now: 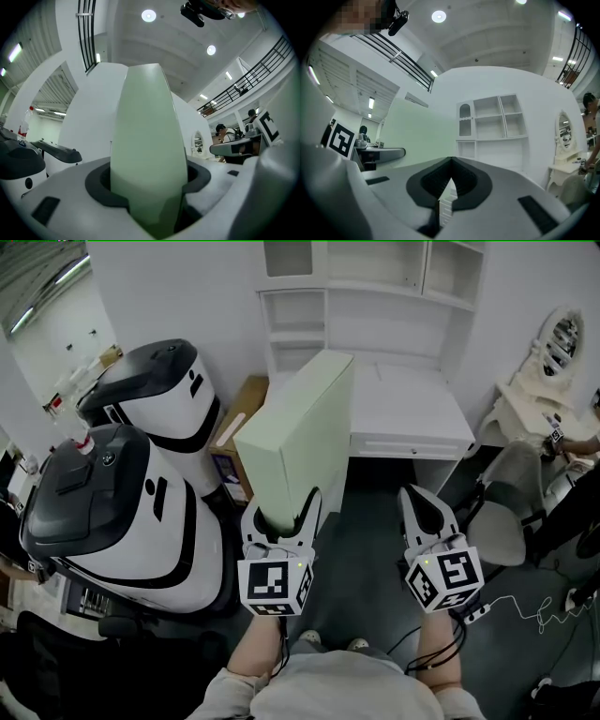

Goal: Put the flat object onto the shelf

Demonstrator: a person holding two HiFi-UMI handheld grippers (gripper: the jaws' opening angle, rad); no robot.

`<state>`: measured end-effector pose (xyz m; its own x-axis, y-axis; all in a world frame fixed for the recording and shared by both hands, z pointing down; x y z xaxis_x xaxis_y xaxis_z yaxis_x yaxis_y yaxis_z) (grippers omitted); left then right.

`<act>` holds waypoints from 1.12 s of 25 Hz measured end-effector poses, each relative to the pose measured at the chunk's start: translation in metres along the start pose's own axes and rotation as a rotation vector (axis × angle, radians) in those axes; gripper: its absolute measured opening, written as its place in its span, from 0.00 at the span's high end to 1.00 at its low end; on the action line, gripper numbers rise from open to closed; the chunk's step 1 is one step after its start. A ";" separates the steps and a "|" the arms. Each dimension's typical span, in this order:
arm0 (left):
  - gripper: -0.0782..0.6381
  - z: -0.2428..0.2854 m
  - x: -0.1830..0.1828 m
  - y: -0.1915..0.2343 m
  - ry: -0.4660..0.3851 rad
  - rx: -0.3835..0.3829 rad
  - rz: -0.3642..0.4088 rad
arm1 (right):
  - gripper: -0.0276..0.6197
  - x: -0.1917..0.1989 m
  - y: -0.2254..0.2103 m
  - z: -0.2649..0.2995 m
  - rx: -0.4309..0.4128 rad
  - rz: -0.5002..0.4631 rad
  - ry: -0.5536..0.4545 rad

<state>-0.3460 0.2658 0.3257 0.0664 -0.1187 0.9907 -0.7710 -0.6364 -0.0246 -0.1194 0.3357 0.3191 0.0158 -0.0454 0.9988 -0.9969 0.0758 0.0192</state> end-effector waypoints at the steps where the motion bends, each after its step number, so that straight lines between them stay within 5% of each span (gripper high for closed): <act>1: 0.48 0.001 -0.001 0.003 -0.002 0.001 -0.001 | 0.94 -0.001 0.002 0.002 -0.001 0.005 -0.003; 16: 0.48 0.023 0.004 0.057 -0.015 0.089 -0.012 | 0.94 0.004 0.030 0.031 0.092 0.026 -0.027; 28: 0.48 0.093 0.009 0.063 -0.023 0.093 -0.017 | 0.94 0.003 -0.016 0.088 0.081 0.015 -0.026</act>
<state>-0.3350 0.1540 0.3205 0.0945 -0.1239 0.9878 -0.7075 -0.7064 -0.0209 -0.1102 0.2467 0.3182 -0.0001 -0.0713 0.9975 -1.0000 -0.0042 -0.0004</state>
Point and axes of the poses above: the fingertips, and each gripper's own axes: z forward along the fingers, y to its left, x out of its underside, the point moved 8 cm from there along -z, backward along the fingers, and after that the axes turned 5 degrees about x, right-handed, at the moved point
